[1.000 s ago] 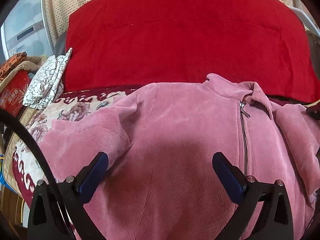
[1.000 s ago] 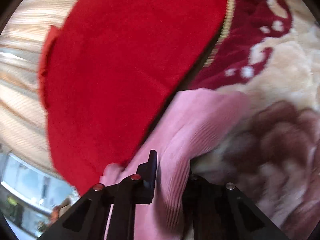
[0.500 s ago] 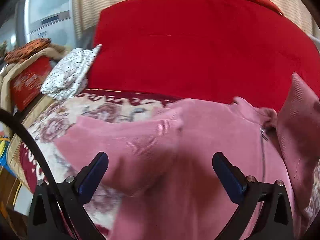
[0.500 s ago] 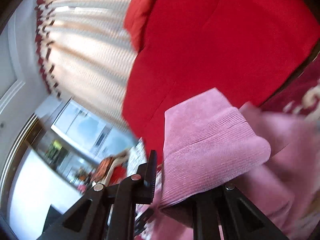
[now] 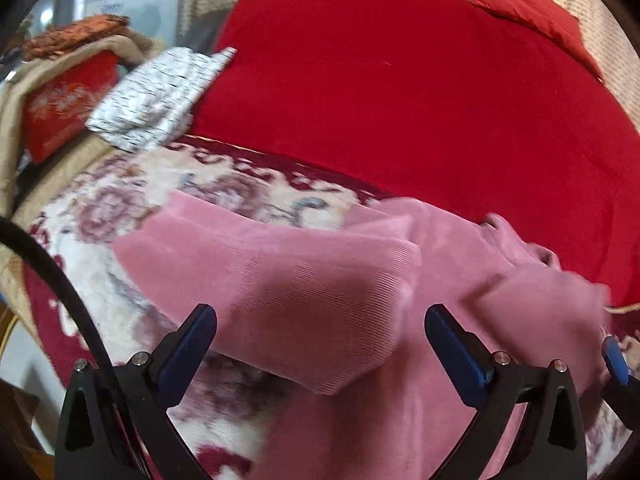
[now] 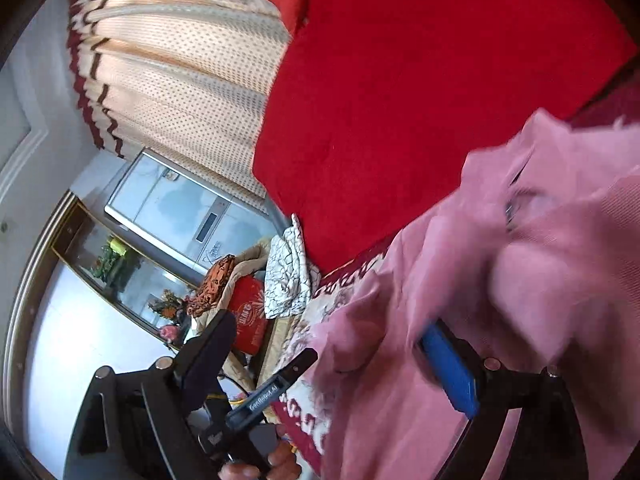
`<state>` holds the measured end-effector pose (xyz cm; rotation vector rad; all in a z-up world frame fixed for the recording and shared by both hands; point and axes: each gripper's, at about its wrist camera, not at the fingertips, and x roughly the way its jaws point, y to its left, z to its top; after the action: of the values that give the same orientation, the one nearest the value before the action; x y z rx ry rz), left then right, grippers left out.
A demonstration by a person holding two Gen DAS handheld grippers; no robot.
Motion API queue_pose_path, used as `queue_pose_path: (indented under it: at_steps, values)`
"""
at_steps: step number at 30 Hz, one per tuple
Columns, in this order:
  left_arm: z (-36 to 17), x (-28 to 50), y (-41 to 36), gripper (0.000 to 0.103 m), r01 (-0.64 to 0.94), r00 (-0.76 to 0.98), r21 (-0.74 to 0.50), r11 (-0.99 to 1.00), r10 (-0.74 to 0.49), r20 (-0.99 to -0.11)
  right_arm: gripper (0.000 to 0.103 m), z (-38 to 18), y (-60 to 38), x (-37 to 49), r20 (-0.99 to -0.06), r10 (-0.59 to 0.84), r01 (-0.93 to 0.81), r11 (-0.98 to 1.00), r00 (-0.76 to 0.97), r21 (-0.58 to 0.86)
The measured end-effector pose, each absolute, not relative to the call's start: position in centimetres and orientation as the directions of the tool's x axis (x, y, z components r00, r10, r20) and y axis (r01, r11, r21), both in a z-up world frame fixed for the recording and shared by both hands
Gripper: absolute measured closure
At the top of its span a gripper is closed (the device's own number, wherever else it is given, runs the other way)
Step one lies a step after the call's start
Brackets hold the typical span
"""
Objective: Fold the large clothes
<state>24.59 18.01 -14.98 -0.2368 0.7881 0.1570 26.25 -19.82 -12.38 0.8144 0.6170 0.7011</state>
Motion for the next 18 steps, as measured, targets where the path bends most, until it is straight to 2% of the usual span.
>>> queue_pose_path:
  at_steps: [4,8,10,12,13,15,18]
  values:
    - [-15.0,24.7,16.1,0.0,-0.201,0.7,-0.133,0.97,0.047,-0.712,0.009,-11.2,-23.1,24.1,-0.154,0.763,-0.351,0.454,0.628,0.819]
    - [-15.0,24.8,13.9,0.0,-0.101,0.707,-0.155,0.983,-0.039,-0.706,0.011,-11.2,-26.5,23.4,-0.232,0.649,-0.252,0.563,0.725,0.787]
    - [-14.7,24.6,12.2,0.0,-0.019,0.719,-0.166,0.986,-0.102,-0.688,0.026,-12.1,-28.0,24.1,-0.278,0.607,-0.174,0.578,0.744,0.797]
    - [-14.4,24.3,10.5,0.0,0.062,0.722,-0.187,0.98,-0.174,-0.669,0.036,-13.6,-29.3,24.9,-0.334,0.572,-0.082,0.581,0.75,0.81]
    - [-14.4,24.2,9.9,0.0,0.093,0.719,-0.198,0.976,-0.203,-0.664,0.05,-14.3,-29.6,25.1,-0.353,0.565,-0.056,0.582,0.746,0.811]
    - [-14.6,24.2,8.1,0.0,0.155,0.693,-0.235,0.96,-0.275,-0.666,0.067,-15.8,-29.9,25.8,-0.435,0.551,0.01,0.611,0.713,0.791]
    - [-15.5,24.9,5.5,0.0,0.187,0.653,-0.222,0.957,-0.291,-0.7,0.067,-17.8,-29.4,26.8,-0.534,0.549,0.085,0.642,0.643,0.762]
